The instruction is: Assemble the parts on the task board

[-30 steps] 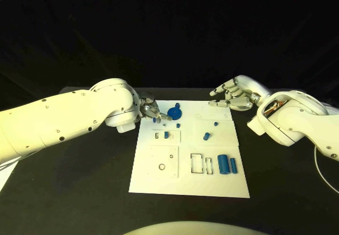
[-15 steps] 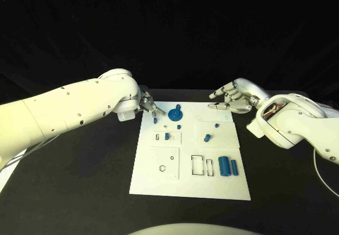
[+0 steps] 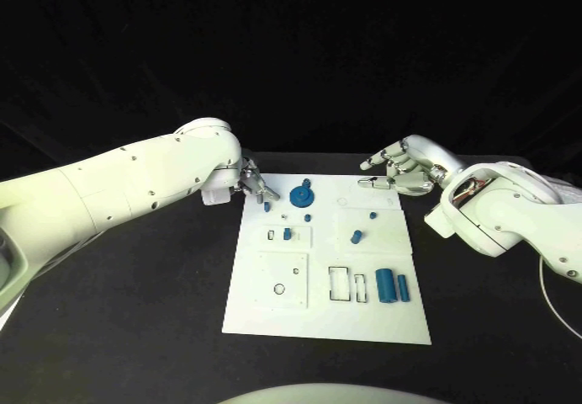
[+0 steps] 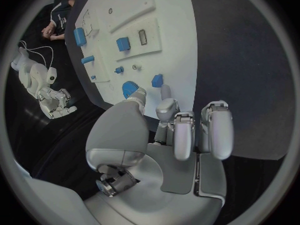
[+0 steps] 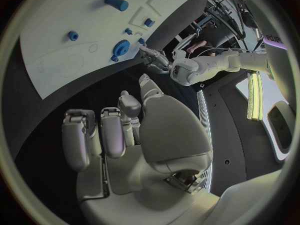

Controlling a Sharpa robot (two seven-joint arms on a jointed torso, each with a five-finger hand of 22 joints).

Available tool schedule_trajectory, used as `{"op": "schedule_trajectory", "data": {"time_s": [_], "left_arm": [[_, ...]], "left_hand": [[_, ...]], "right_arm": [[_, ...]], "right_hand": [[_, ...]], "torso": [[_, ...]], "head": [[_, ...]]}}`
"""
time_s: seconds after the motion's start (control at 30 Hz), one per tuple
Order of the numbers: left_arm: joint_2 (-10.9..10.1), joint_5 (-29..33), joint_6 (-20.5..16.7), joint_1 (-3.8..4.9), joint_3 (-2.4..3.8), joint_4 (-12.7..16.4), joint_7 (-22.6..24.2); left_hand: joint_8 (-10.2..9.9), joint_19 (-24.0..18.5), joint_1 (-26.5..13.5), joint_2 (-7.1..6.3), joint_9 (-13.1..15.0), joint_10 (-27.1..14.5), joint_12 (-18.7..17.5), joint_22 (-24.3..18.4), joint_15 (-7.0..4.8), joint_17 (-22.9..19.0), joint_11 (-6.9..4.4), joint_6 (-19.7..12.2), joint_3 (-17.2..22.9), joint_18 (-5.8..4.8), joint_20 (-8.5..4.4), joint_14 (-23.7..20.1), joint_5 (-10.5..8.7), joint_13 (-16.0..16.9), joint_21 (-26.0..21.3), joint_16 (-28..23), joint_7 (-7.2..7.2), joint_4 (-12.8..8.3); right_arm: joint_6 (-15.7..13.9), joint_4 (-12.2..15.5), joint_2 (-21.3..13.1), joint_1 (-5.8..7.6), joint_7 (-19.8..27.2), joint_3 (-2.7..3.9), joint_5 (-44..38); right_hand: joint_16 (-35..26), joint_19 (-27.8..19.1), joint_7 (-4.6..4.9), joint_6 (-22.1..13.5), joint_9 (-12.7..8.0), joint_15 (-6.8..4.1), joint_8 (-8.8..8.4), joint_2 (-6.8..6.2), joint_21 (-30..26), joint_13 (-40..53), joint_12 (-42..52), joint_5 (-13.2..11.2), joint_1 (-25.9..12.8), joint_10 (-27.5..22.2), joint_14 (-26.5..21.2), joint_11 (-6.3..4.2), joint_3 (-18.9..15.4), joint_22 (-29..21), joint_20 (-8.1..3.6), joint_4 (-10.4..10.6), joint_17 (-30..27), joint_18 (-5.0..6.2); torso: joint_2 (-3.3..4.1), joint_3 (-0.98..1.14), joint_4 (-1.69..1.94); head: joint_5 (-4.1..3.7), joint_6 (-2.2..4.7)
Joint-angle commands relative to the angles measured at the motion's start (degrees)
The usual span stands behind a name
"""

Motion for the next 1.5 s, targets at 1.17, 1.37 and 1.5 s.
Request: {"op": "schedule_trajectory", "data": {"time_s": [1.17, 1.37, 1.5], "left_arm": [[1.23, 0.14, 2.32, -0.59, -0.60, -1.38, 0.65], [1.15, 0.52, 1.83, -0.59, -0.61, -1.38, 0.67], [0.98, 1.45, -0.09, -0.60, -0.63, -1.30, 1.14]], "left_hand": [[0.51, 0.88, 4.24, 1.86, 0.35, 0.40, 0.42, 5.34, -0.39, 15.06, -0.18, -0.21, 0.40, 0.18, -0.55, 5.92, 0.47, -0.14, 0.29, 0.17, -0.07, -1.18], [0.46, 0.86, 8.62, 4.45, 0.33, 0.35, 0.34, 5.36, -0.68, 15.06, -0.55, -0.56, 3.21, 0.20, -0.75, 5.92, -0.24, -0.28, 0.23, 0.17, -0.45, -3.49], [0.30, 0.84, 13.91, 6.63, 0.33, 0.04, -0.10, 5.39, -0.89, 15.06, -0.70, -1.44, 10.07, 0.21, -1.14, 5.92, -3.56, -0.61, 0.16, 0.17, -0.38, -7.39]], "right_arm": [[0.57, -0.02, 0.22, -0.08, 0.03, 0.00, -0.27], [0.60, -0.03, 0.25, -0.08, 0.03, 0.00, -0.27], [0.71, -0.09, 0.29, -0.08, 0.01, 0.00, -0.27]], "right_hand": [[-0.25, -0.03, 0.22, 0.12, 0.07, -0.39, -0.24, 0.19, -0.25, 0.00, -0.21, 0.30, -0.16, -0.39, 3.12, 0.06, -0.27, 6.26, -0.24, 0.02, 1.86, 0.04], [-0.25, -0.03, 0.22, 0.12, 0.07, -0.39, -0.24, 0.19, -0.25, 0.00, -0.21, 0.30, -0.16, -0.39, 3.12, 0.06, -0.27, 6.26, -0.24, 0.02, 1.86, 0.04], [-0.25, -0.03, 0.22, 0.12, 0.07, -0.39, -0.24, 0.19, -0.25, 0.00, -0.21, 0.30, -0.16, -0.39, 3.12, 0.06, -0.27, 6.26, -0.24, 0.02, 1.86, 0.04]], "torso": [[-0.10, 0.06, 0.04], [-0.09, 0.05, 0.01], [-0.07, 0.08, 0.01]], "head": [[0.00, -0.65], [0.01, -0.74], [0.02, -0.79]]}}
